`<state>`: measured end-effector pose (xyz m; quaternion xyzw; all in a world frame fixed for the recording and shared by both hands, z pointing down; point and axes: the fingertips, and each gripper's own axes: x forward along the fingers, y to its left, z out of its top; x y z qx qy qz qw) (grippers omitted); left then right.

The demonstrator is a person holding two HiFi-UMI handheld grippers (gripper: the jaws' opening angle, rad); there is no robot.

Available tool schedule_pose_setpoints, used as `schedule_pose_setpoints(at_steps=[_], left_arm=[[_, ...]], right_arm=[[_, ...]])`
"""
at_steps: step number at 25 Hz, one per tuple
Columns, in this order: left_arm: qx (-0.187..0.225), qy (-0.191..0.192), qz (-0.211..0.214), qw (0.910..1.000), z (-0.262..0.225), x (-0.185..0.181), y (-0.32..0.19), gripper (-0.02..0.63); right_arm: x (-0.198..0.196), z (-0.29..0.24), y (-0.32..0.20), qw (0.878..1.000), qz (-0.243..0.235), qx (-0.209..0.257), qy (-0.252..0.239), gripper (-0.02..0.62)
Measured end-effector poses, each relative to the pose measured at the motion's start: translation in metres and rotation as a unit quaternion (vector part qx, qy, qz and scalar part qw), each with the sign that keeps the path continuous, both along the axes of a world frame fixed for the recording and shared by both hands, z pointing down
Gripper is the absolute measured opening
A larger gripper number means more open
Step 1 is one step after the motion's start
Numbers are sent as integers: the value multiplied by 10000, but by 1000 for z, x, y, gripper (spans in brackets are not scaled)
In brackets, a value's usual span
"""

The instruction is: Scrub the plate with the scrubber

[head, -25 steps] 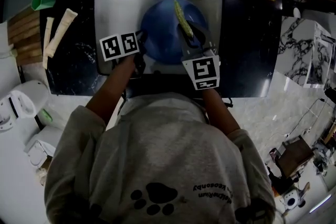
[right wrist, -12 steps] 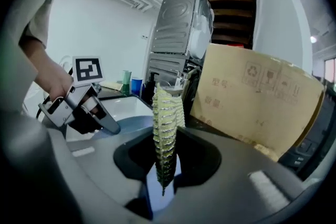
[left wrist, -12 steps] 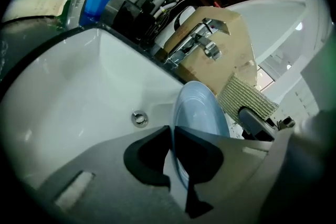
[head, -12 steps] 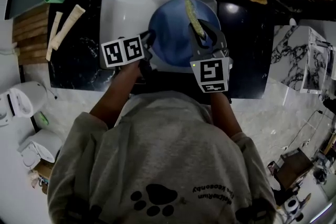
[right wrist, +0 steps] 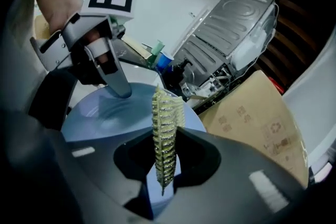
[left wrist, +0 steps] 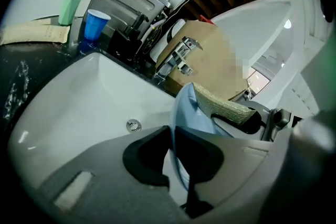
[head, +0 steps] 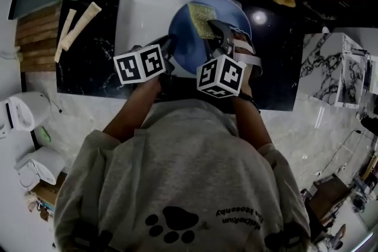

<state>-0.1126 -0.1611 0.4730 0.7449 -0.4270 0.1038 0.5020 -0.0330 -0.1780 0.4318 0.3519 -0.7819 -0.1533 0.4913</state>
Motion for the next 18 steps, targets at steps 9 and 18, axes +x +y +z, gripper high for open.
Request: schedule_pose_setpoints(at_steps=[9,18], left_arm=[[262,132,-271,9992,-21,-9,14,27],[780,-161,-407,9960,-39,-27,16,38]], right_arm=[[-33,4,20,9948,-775,-26,656,72],[-49,15,51,9822,-1523,-555,952,72]])
